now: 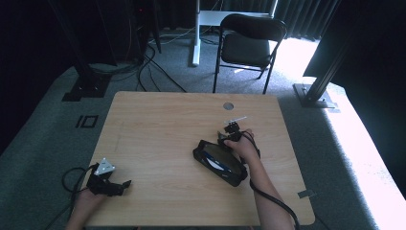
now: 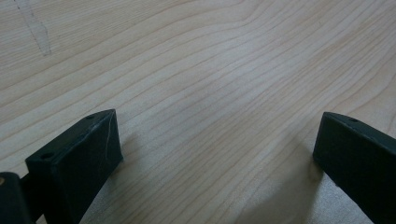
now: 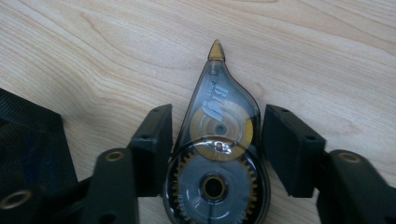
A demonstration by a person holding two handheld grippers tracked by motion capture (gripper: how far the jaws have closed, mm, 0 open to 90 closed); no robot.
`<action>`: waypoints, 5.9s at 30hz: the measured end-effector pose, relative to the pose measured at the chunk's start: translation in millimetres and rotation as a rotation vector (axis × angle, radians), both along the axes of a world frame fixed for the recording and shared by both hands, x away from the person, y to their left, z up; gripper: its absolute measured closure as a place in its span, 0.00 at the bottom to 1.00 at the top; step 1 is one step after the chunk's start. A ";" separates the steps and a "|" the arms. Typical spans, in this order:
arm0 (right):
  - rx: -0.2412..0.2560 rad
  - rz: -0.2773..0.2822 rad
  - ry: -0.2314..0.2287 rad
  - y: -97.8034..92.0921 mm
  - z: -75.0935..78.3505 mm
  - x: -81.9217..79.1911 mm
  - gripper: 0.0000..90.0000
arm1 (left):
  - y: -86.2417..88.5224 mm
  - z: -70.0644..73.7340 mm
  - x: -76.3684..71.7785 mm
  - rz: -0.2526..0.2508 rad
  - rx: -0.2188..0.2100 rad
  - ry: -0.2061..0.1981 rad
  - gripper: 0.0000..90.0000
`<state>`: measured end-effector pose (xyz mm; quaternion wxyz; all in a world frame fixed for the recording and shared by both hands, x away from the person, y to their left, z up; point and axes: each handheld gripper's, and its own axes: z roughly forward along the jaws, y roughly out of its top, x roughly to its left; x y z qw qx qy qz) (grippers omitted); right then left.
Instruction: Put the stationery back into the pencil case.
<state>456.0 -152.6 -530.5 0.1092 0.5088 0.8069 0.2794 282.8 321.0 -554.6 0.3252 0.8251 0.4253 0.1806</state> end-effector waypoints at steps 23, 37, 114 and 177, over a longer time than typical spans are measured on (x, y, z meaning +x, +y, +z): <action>-0.030 0.008 -0.013 -18.3 22.4 -7.9 0.55 | 0.0 0.0 0.0 0.000 0.000 0.000 0.01; -0.011 0.060 -0.060 -31.5 58.2 -33.8 0.55 | 0.0 0.0 0.0 0.000 0.000 0.000 0.01; -0.098 0.403 0.042 27.6 41.8 -84.2 0.55 | 0.1 0.0 0.0 0.003 0.000 0.000 0.01; 0.174 0.209 -0.223 -35.1 81.8 -92.7 0.41 | 0.1 0.0 0.0 0.003 0.000 0.000 0.01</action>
